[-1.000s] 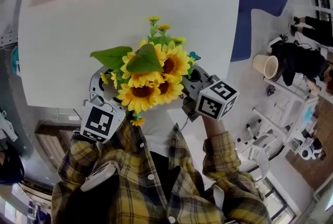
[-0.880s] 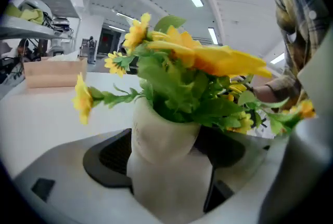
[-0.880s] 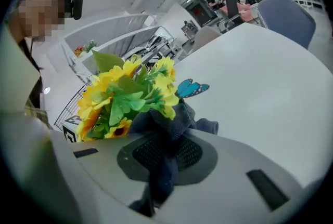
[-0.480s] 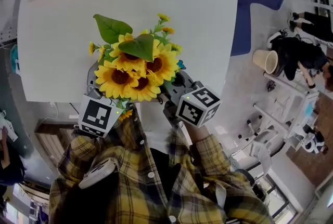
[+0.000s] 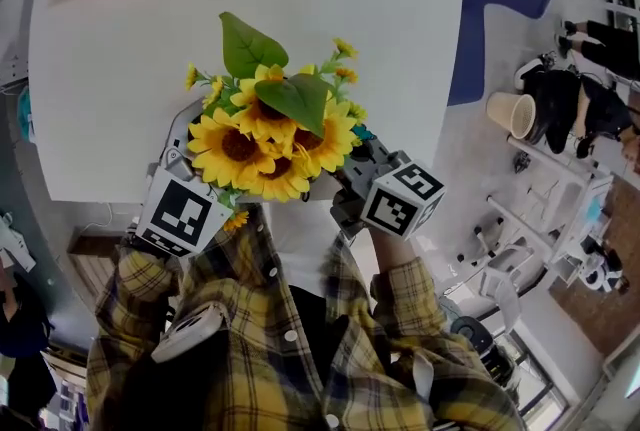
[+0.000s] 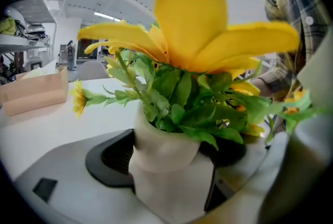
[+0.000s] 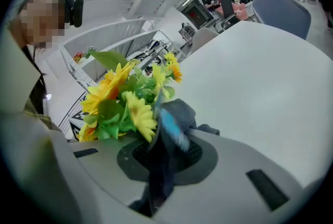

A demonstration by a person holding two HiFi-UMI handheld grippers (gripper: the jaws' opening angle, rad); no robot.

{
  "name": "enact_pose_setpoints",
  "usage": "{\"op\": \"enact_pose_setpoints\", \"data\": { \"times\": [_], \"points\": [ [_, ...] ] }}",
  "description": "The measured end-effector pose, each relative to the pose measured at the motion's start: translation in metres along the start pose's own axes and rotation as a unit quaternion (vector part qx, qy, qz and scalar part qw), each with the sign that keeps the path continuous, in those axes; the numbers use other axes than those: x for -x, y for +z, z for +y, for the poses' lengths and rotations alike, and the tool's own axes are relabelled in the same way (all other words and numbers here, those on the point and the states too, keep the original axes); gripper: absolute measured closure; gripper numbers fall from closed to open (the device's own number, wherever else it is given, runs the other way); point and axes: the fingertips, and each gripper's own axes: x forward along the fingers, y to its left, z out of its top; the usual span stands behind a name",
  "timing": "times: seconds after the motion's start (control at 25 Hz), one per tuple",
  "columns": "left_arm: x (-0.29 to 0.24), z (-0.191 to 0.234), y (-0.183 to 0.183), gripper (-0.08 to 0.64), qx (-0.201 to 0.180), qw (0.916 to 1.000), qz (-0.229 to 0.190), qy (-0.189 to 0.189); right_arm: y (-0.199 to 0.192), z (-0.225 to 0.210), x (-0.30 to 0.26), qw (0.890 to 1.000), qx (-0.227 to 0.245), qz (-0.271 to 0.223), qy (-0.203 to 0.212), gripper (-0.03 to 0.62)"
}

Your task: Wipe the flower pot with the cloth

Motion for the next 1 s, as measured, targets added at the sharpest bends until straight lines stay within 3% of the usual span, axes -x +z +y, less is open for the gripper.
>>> {"op": "enact_pose_setpoints", "data": {
  "times": [0.44,0.64,0.8,1.0],
  "points": [
    [0.008,0.001,-0.013,0.161,-0.074,0.9923,0.024,-0.096,0.034,-0.021,-0.014,0.998,0.032,0.047,0.030,0.565],
    [0.009,0.001,-0.012,0.163,-0.087,0.9900,0.026,-0.108,0.042,-0.021,-0.020,0.993,0.059,0.085,0.058,0.565],
    [0.011,0.002,-0.012,0.163,-0.097,0.9875,0.026,-0.121,0.047,-0.019,-0.030,0.982,0.090,0.136,0.091,0.565],
    [0.013,0.004,-0.014,0.163,-0.117,0.9820,0.034,-0.144,0.059,-0.010,-0.051,0.956,0.166,0.199,0.137,0.565]
  ]
}}
